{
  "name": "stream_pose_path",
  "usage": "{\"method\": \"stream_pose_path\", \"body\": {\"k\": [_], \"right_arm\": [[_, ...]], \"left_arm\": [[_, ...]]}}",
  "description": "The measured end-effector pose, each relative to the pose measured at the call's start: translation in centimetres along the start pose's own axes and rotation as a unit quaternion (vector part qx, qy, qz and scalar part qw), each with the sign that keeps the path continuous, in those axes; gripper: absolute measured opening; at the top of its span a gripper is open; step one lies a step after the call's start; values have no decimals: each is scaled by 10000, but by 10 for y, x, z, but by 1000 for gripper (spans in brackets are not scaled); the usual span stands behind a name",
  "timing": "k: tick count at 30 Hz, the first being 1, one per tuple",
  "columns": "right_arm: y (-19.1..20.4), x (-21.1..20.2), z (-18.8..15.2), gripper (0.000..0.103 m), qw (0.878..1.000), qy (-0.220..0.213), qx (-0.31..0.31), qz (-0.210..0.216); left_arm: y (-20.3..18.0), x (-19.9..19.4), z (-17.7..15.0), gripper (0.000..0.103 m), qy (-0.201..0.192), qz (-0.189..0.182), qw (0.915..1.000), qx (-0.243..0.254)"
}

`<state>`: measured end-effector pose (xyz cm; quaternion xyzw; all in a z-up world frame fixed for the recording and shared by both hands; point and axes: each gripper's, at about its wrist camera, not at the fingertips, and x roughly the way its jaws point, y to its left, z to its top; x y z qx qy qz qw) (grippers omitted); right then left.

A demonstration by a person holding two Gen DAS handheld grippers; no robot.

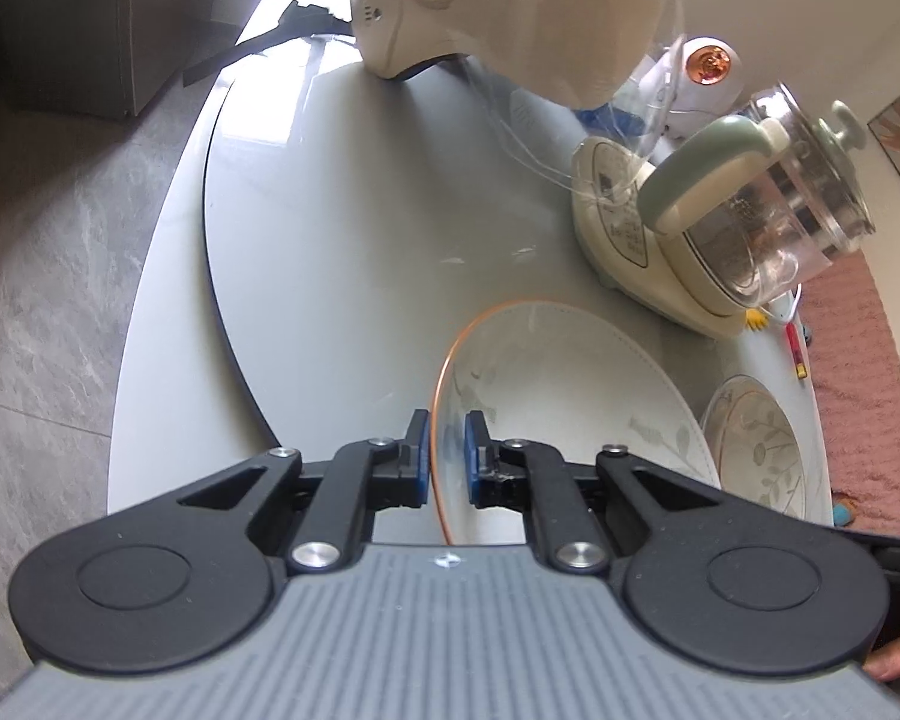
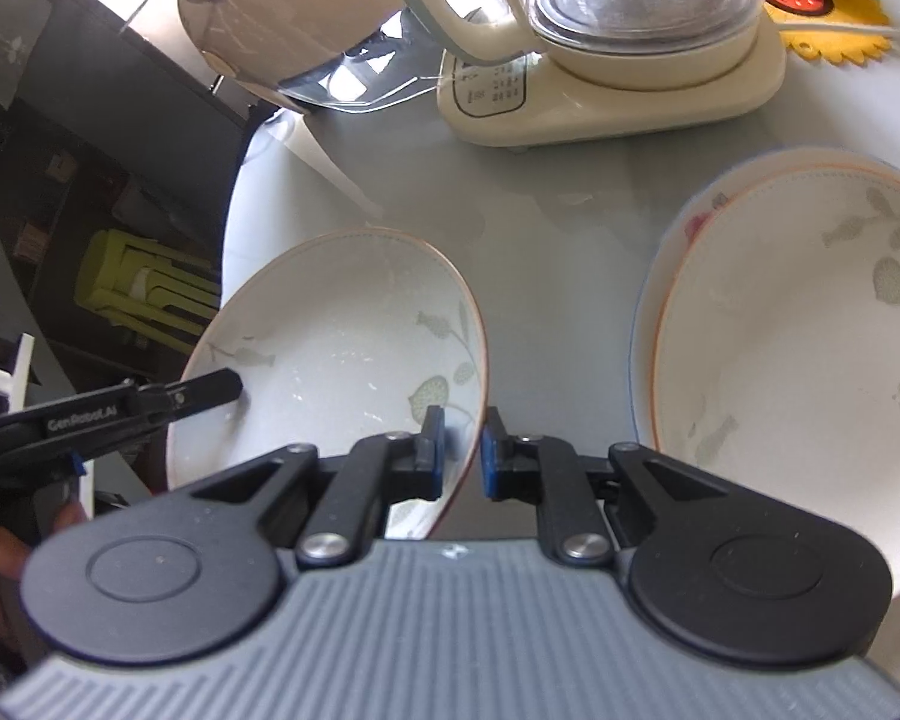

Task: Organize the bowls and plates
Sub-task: 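Lift the leaf-pattern plate with both grippers and carry it toward the stack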

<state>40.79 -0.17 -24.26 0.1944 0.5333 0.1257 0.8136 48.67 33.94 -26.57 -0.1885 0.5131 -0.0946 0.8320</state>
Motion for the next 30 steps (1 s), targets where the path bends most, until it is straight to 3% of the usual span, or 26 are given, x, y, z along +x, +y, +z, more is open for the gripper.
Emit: {"method": "stream_pose_path", "body": {"k": [12, 30], "right_arm": [[-14, -39, -11, 16, 9995, -296, 43, 128], [-77, -95, -7, 15, 9972, -738, -77, -49]], "left_arm": [[-42, -15, -2, 13, -51, -155, 9995, 268], [-113, 15, -30, 13, 175, -519, 9985, 39]]}}
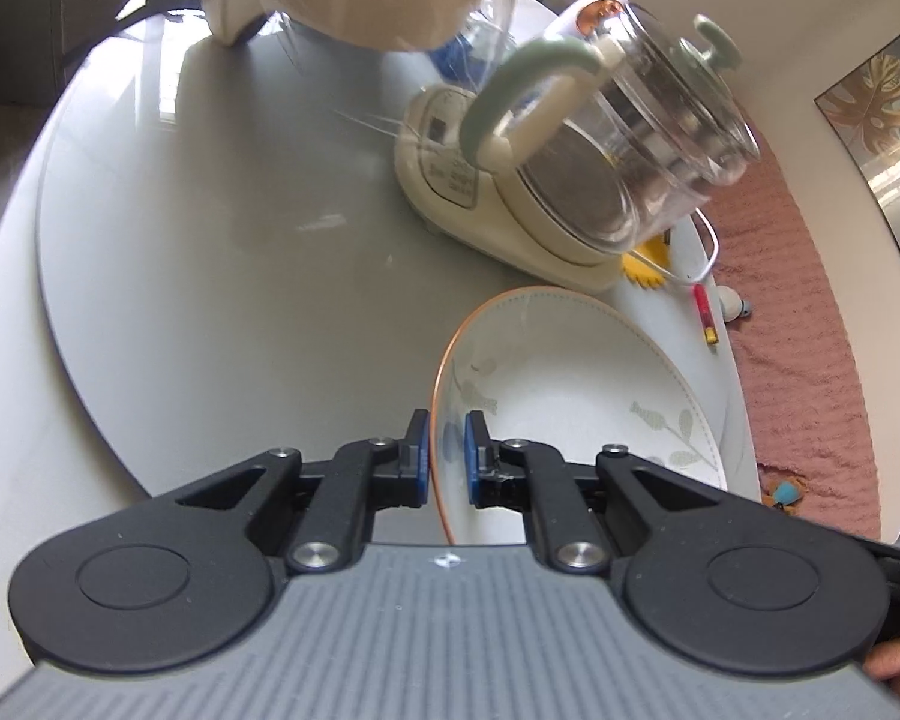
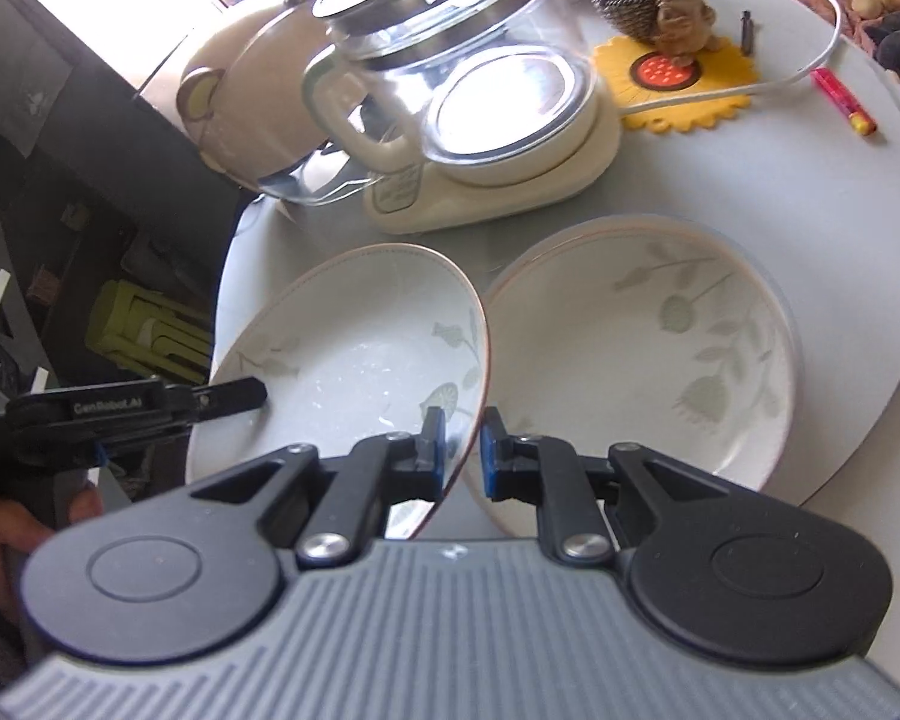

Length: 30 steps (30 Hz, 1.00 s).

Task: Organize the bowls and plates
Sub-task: 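Lift the leaf-pattern plate with both grippers and carry it toward the stack, then lower the held plate onto the plate stack and open both grippers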

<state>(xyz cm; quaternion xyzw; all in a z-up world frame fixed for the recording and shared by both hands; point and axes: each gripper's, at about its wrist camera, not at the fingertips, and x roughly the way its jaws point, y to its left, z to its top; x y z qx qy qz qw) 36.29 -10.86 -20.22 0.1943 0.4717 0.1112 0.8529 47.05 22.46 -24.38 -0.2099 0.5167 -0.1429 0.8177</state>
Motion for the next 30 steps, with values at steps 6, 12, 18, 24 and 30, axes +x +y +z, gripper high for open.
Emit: {"method": "stream_pose_path", "body": {"k": [6, 12, 18, 24, 30], "right_arm": [[-21, -10, 5, 15, 9997, -71, -166, -155], [-50, -21, 8, 15, 9996, -96, -115, -224], [-82, -27, 11, 15, 9993, -118, -77, -355], [-106, -24, 19, 15, 9987, -123, -199, -464], [-116, -13, 24, 16, 9983, -93, -360, -440]], "left_arm": [[-24, 20, -6, 13, 162, -71, 9998, -47], [-54, 43, -11, 13, 228, -110, 9997, 7], [-85, 71, -16, 13, 350, -107, 9993, 55], [-103, 98, -20, 13, 423, -41, 9991, 46], [-107, 112, -23, 14, 443, 166, 9989, -9]]}}
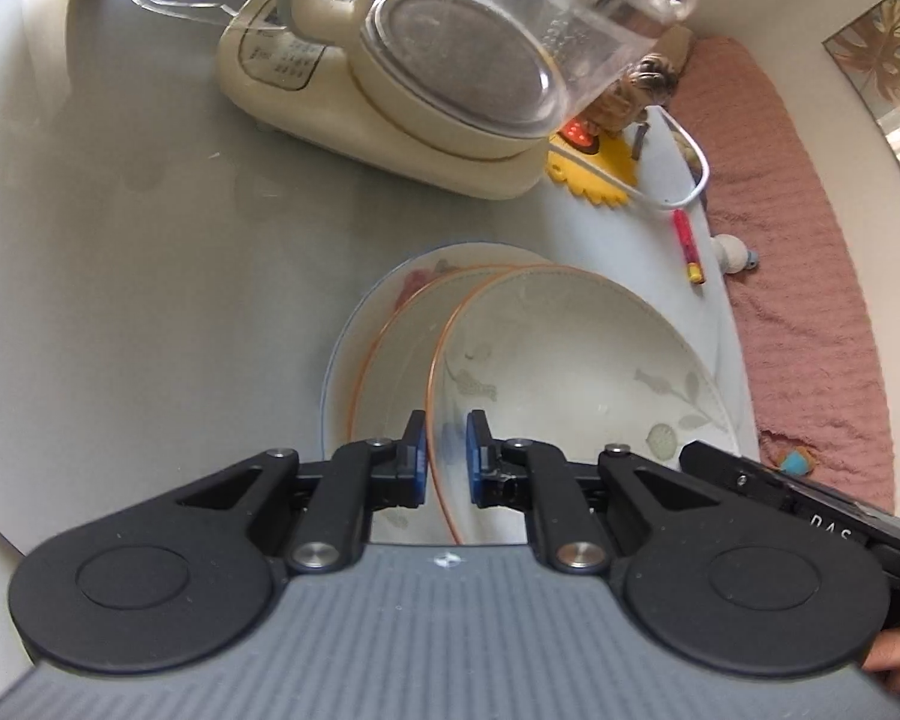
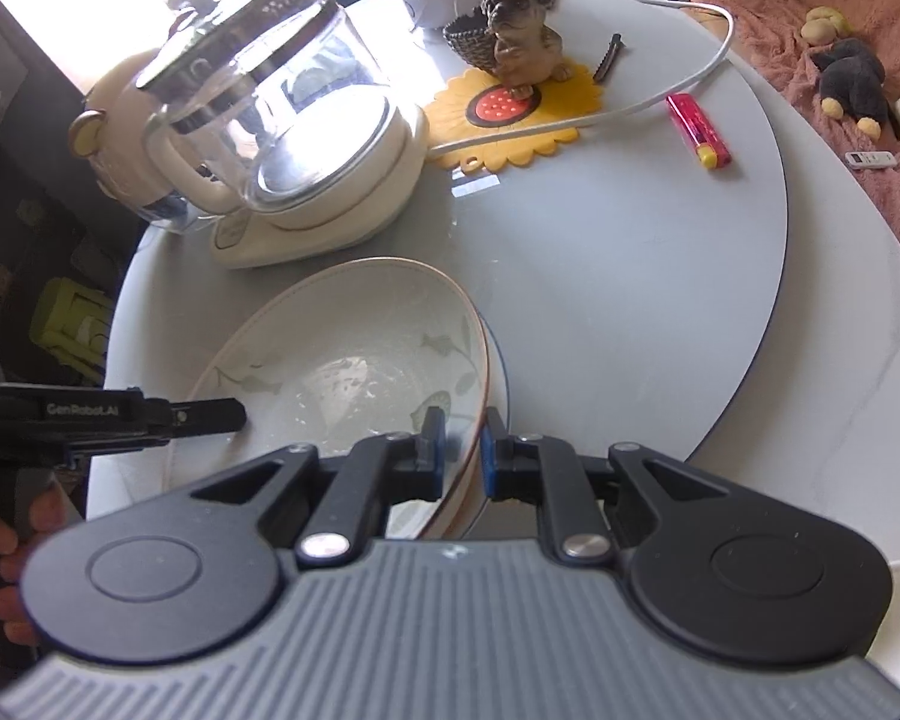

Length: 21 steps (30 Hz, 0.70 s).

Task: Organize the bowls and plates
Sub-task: 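Lower the held plate onto the plate stack and open both grippers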

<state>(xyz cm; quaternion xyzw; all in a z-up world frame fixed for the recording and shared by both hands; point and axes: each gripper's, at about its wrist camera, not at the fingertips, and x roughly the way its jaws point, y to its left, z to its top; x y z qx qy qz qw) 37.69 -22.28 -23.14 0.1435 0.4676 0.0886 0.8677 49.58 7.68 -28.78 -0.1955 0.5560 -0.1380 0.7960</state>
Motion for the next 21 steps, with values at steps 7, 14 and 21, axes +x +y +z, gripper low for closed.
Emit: {"method": "stream_pose_path", "body": {"k": [7, 14, 21], "right_arm": [[-2, 7, 7, 15, 9995, 81, -282, 76], [-7, 13, 5, 15, 9994, 168, -313, 37], [-2, 17, 5, 15, 9989, 212, -421, -53]], "left_arm": [[1, 10, -1, 14, -20, 103, 9994, -338], [2, 14, -7, 15, -45, 184, 9990, -402], [-2, 16, -10, 15, 97, 377, 9990, -200]]}}
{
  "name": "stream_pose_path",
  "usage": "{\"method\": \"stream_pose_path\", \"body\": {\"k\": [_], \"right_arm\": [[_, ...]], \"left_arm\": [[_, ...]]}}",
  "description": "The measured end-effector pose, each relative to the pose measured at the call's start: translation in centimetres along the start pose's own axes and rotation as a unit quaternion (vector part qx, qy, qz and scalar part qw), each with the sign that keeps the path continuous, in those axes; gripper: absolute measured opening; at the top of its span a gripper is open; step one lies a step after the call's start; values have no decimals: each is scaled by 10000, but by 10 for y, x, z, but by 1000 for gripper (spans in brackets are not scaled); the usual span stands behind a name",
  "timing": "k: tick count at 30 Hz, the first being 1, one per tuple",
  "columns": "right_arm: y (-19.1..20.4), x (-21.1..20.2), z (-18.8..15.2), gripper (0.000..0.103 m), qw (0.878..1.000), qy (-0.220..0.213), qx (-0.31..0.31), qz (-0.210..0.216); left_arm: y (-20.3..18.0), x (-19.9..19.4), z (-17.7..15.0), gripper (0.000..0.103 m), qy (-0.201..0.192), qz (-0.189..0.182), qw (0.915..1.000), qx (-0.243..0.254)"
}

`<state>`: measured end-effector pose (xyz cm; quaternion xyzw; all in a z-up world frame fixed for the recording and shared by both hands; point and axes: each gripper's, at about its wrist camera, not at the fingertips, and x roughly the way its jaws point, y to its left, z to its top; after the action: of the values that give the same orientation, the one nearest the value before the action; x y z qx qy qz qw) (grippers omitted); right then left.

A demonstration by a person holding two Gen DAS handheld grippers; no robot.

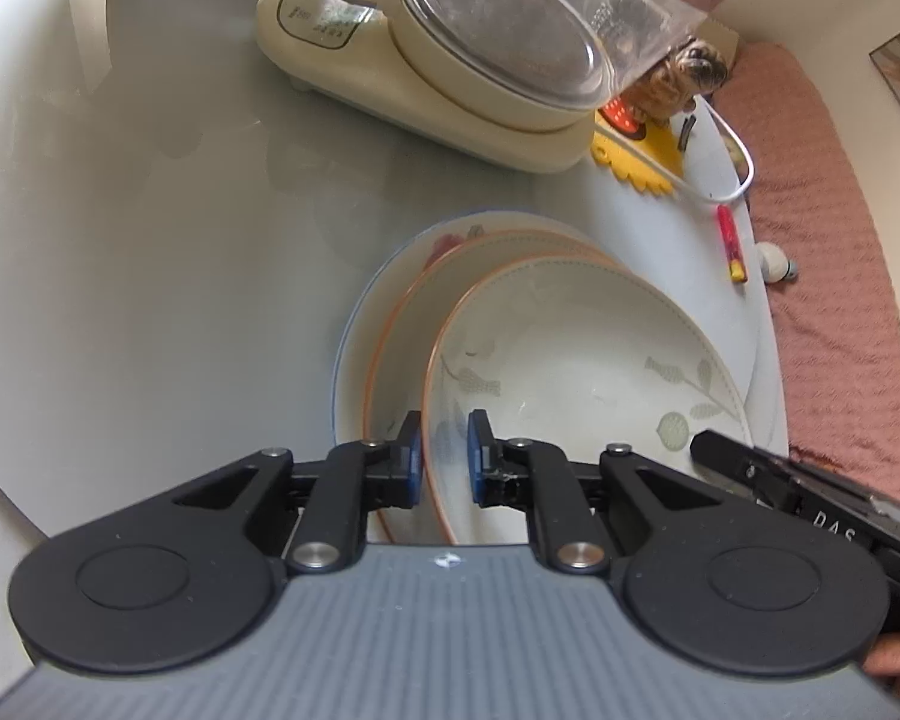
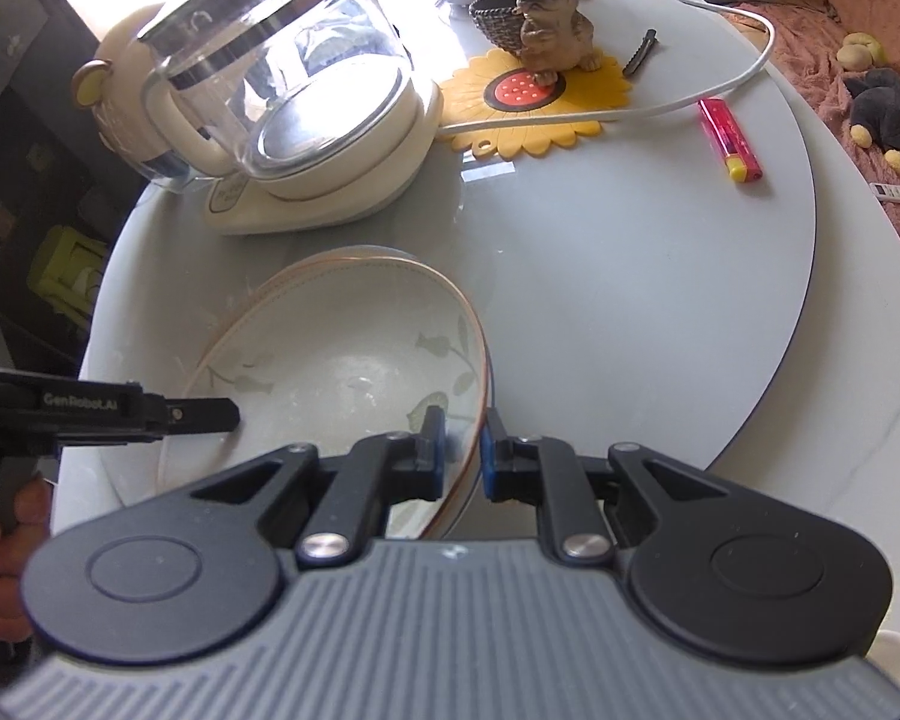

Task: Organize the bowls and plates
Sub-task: 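Lower the held plate onto the plate stack and open both grippers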

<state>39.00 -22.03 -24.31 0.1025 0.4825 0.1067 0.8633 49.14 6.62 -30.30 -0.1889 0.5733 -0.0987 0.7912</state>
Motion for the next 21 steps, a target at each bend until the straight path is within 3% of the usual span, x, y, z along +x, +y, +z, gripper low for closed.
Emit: {"method": "stream_pose_path", "body": {"k": [9, 21], "right_arm": [[2, 5, 5, 15, 9997, 45, -84, -226], [11, 12, 18, 15, 9991, 75, -241, -343]], "left_arm": [[6, 0, -7, 15, 178, -41, 9998, -23], [22, -26, -18, 15, -2, -313, 9987, -410]]}}
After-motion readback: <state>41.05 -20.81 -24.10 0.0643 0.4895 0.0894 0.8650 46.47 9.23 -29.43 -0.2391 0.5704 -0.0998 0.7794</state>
